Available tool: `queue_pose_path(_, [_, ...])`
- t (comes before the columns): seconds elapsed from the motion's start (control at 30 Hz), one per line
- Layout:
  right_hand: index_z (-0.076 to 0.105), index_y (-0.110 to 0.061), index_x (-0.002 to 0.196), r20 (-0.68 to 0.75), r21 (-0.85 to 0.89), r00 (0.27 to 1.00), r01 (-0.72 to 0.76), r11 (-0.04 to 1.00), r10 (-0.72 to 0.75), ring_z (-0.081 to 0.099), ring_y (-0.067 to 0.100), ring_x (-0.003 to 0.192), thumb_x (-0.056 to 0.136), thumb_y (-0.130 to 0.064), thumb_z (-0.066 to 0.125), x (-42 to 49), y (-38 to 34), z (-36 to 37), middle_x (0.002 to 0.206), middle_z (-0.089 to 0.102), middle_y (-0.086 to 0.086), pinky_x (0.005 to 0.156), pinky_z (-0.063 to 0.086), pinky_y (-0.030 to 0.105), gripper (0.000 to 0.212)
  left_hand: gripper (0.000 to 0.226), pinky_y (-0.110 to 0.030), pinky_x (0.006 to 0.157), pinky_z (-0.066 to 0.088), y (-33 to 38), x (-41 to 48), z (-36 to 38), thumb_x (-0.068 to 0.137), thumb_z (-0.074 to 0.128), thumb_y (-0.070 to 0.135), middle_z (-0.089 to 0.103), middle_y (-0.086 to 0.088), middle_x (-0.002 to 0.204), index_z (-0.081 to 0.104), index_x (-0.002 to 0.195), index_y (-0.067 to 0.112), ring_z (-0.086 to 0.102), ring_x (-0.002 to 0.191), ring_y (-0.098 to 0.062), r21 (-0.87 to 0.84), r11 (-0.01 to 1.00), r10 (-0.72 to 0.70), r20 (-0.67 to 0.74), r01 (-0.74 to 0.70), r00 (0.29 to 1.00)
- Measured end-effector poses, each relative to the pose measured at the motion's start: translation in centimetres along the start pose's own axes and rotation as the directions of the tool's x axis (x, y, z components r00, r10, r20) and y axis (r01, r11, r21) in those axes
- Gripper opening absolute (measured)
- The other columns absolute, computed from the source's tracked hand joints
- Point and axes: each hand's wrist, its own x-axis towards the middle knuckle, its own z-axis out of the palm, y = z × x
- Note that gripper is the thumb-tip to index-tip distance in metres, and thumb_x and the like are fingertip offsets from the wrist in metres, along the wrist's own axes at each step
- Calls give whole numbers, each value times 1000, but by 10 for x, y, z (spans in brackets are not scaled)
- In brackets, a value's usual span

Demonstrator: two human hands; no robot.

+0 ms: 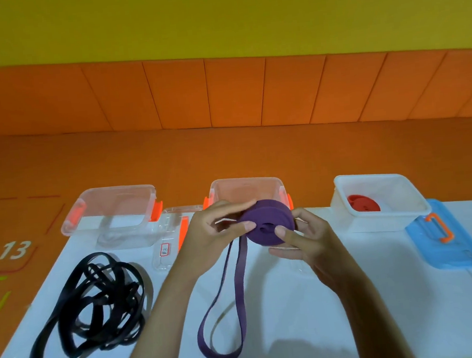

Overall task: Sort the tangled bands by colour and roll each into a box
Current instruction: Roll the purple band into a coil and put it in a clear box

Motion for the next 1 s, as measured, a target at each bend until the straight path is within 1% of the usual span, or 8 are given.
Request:
queue_pose_path(0.13, [66,-41,118,30,-91,999,-15,996,18,76,24,110,87,-30,84,0,-7,-1,116,76,-6,78,66,37,38,31,-25,80,60,5,-1,10,75,92,28,79,5,102,75,98,37,76,96,-18,26,999,26,-182,-21,983])
queue_pose_path(0.23, [69,-33,114,-4,-43,1000,0,999,0,77,30,105,89,-31,83,1,-11,1,113,78,2,76,66,38,29,21,-32,86,62,4,2,16,78,93,16,80,3,107,79,90,25,75,105,-21,55,995,95,-204,-86,974])
queue_pose_path(0.33, [68,-22,115,-62,68,998,38,997,-34,77,35,106,89,-37,79,4,-14,2,114,78,10,79,65,38,31,18,-34,93,60,5,10,12,80,88,11,77,-1,116,83,96,16,73,112,-23,25,993,121,-167,-119,978])
queue_pose_path(0.5, [61,-13,120,2,233,999,42,972,-43,72,40,115,90,-41,82,17,-13,1,126,72,19,85,64,47,46,37,-23,96,55,11,19,5,82,84,10,78,5,118,82,113,30,71,115,-13,-59,998,29,-59,-32,998])
queue_pose_path(0.6, [69,-21,111,13,105,999,32,994,-33,73,30,115,85,-43,83,28,-14,-4,122,73,10,82,65,45,37,45,-25,94,56,9,25,-1,81,88,6,78,2,119,81,117,32,72,113,-16,-71,997,25,-90,-31,996])
queue_pose_path(0.7, [74,-26,110,40,-34,999,30,999,-29,72,30,111,89,-31,79,39,-8,-13,113,76,3,78,65,36,21,43,-21,88,57,4,33,-7,77,91,7,78,-1,112,78,114,26,74,104,-14,-66,998,4,-161,-15,987])
queue_pose_path(0.83, [69,-30,122,101,-30,995,-6,1000,9,74,29,110,89,-27,84,55,-3,-11,116,75,3,78,66,41,37,26,-26,90,58,-3,47,-5,74,93,19,80,-1,107,82,96,28,75,105,-18,-26,999,21,-147,-25,989])
queue_pose_path(1.0, [67,-23,116,71,3,997,12,1000,-12,74,31,113,92,-36,81,74,2,-15,120,73,5,81,66,45,32,25,-31,99,55,-16,62,-14,86,84,13,73,0,116,83,111,19,67,116,-20,30,999,21,-32,-20,999])
